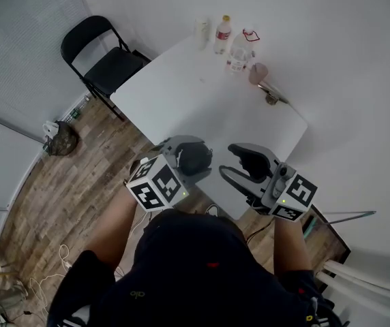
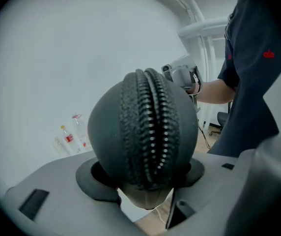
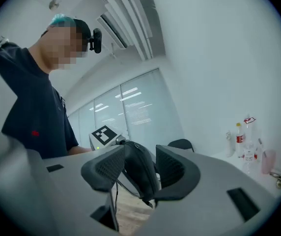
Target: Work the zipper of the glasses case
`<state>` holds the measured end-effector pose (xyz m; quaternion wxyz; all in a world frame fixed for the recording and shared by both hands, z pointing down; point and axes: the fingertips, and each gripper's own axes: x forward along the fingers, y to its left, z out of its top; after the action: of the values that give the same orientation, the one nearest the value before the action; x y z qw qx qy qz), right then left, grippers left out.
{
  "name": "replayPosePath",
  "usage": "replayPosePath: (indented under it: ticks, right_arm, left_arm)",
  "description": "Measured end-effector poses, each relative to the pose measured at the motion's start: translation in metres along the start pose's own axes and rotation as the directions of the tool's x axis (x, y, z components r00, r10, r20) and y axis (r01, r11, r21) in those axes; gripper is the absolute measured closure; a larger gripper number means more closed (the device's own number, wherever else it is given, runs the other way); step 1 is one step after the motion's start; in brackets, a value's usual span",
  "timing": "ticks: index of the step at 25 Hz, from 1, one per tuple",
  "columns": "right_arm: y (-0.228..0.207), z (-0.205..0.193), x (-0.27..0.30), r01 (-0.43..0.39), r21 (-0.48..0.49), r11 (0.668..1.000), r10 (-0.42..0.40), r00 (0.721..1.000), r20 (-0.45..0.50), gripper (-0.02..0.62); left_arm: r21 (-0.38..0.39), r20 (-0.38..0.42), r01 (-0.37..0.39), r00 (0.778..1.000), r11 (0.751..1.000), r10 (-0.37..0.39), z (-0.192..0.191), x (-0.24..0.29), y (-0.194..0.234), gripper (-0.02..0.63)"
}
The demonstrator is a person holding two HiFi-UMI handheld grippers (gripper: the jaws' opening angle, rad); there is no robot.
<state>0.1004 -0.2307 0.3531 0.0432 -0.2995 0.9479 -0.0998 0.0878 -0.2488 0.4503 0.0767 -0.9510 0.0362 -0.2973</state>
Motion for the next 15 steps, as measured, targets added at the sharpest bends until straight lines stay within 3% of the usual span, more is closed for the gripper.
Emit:
replayPosePath:
  ticks: [6, 9, 12, 15]
  right_arm:
    - [0.009, 0.000, 0.009, -0.066, 0.210, 0.976, 0.056, 0.997, 0.051, 0.410]
    - [0.012, 0.004, 0.010, -0.104, 0.236, 0.966, 0.086, 0.993, 0.085, 0.410]
    - [0.010, 0.002, 0.011, -0.104, 0.252, 0.962, 0.084, 0.992, 0.090, 0.413]
    - [0.012, 0.001, 0.012, -0.144, 0.360, 0.922, 0.100, 0.985, 0.137, 0.430]
  left_arm:
    - [0.194, 0.052, -0.154, 0.988, 0.969, 0.147, 0.019, -0.015, 0.005, 0.324]
    - [0.281, 0.057, -0.207, 0.978, 0.937, 0.199, 0.025, -0.015, 0.008, 0.325]
    - [0.306, 0.080, -0.284, 0.959, 0.909, 0.272, 0.030, -0.016, 0.021, 0.327]
    - [0.354, 0.110, -0.376, 0.926, 0.856, 0.362, 0.037, -0.024, 0.034, 0.327]
